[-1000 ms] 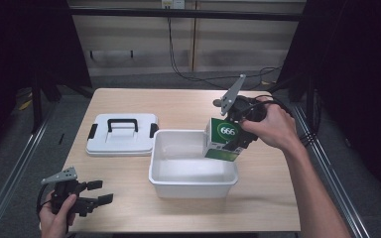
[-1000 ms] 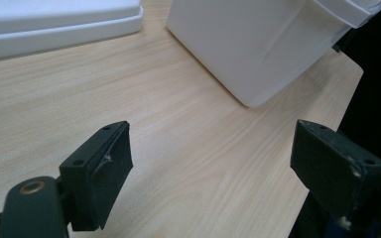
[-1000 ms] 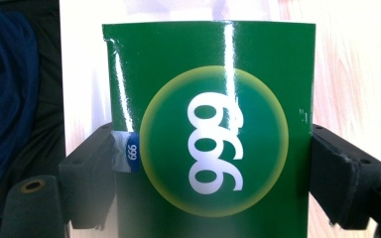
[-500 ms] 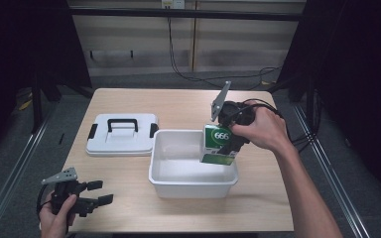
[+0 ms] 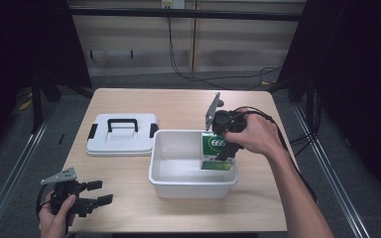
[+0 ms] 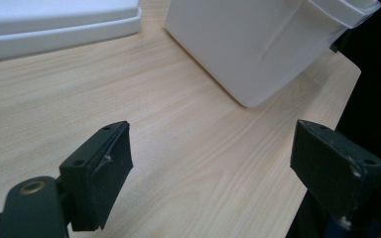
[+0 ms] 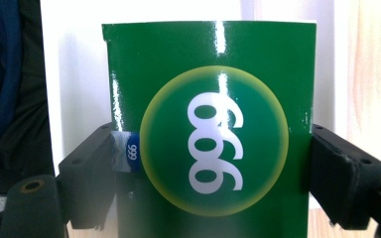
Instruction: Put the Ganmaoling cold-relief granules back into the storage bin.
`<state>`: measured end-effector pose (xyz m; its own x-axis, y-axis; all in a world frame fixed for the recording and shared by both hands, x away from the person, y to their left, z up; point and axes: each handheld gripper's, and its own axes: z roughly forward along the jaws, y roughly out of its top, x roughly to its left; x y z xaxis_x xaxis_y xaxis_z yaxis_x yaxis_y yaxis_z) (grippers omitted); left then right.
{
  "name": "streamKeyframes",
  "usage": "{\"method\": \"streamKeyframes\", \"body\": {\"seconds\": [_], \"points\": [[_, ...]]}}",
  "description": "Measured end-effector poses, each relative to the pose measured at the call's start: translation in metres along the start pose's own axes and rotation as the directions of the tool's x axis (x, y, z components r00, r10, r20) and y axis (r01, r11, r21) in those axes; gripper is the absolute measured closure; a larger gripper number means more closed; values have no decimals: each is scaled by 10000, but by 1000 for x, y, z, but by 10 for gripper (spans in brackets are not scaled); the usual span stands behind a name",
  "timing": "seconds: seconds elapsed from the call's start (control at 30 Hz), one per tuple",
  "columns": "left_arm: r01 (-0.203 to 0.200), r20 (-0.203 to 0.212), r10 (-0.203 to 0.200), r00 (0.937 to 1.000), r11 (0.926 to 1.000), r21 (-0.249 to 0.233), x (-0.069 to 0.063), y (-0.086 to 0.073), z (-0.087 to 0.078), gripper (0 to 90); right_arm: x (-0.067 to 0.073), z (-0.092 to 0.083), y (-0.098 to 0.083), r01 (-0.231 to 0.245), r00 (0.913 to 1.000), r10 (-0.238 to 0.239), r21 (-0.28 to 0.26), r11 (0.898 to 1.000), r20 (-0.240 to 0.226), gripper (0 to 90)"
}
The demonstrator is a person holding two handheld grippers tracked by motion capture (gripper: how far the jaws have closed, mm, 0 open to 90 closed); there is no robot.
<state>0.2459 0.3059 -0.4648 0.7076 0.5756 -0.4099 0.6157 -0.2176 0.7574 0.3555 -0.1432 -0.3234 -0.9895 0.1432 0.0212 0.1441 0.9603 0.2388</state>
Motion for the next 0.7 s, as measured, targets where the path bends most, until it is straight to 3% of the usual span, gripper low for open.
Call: {"method": "streamKeyframes", "body": {"seconds": [0.7], "points": [[1,10,-1,10000,10000,63,0,0,1,165,-4,37,-5,109,9998,-98,560,9984,-190,158]]}}
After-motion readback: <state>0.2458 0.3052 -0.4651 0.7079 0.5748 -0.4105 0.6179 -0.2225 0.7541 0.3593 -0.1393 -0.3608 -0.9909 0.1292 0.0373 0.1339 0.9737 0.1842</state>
